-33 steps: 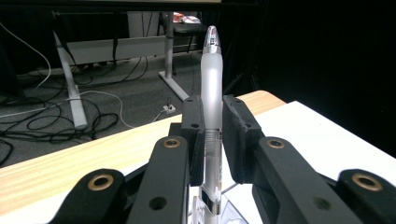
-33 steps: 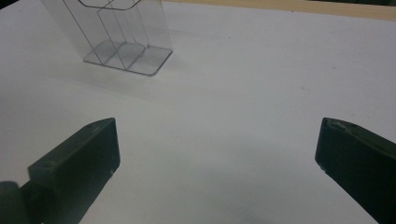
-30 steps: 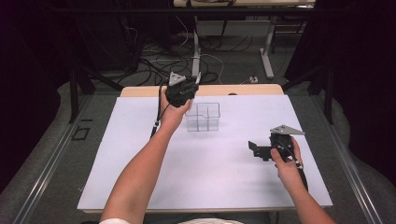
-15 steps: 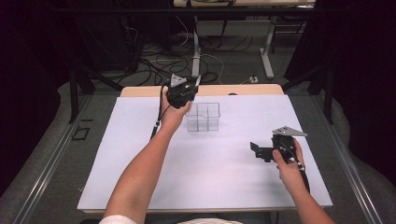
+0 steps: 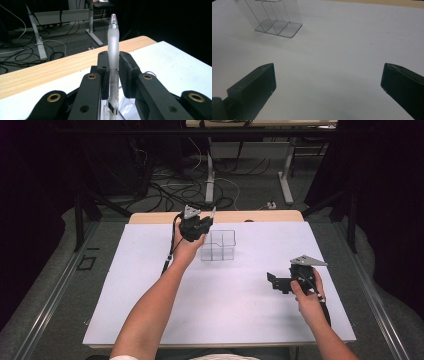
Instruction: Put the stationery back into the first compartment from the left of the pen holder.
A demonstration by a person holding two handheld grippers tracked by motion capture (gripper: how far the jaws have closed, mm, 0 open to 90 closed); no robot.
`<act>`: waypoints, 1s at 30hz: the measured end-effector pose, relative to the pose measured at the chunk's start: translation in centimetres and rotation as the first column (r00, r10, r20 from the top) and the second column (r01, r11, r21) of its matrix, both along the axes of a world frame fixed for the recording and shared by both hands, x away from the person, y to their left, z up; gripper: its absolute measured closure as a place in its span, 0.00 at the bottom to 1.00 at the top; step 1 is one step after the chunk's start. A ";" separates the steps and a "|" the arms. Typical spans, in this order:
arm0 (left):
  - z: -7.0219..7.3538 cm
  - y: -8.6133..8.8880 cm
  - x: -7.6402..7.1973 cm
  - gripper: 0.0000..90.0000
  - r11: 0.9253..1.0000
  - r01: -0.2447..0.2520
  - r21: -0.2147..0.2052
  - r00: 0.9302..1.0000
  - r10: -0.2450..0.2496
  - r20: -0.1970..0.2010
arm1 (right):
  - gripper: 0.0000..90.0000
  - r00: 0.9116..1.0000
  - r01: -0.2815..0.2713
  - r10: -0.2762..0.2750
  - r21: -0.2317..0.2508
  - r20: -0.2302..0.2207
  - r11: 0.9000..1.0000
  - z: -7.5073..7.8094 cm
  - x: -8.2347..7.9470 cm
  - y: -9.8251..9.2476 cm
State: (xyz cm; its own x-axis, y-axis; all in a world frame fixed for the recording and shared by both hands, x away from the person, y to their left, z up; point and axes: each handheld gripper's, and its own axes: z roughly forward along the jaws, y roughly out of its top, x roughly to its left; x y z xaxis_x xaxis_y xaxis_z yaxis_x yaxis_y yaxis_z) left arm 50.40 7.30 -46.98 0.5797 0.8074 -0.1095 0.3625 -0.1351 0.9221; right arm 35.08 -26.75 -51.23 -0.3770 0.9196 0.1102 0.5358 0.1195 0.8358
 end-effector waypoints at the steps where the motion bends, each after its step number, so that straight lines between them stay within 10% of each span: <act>1: -0.1 0.1 0.0 0.89 1.000 -0.002 0.002 1.000 0.002 -0.004 | 0.00 1.000 0.000 0.000 -0.001 0.005 1.000 0.0 0.0 0.0; 11: -0.1 0.6 -0.2 0.88 1.000 -0.004 0.006 0.999 0.004 -0.035 | 0.00 1.000 -0.006 0.006 -0.003 0.004 1.000 -0.1 0.1 0.1; 30: 2.0 1.5 -2.5 0.44 0.999 0.036 -0.017 0.998 -0.037 -0.048 | 0.00 1.000 -0.012 0.012 -0.018 0.010 1.000 0.0 0.1 0.1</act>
State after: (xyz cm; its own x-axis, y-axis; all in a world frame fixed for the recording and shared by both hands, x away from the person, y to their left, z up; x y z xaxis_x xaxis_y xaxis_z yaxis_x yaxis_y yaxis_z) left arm 47.91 8.80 -44.97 0.6026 0.7837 -0.1509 0.4019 -0.1347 0.9057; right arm 35.22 -26.70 -51.27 -0.3893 0.9167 0.0898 0.5262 0.1413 0.8386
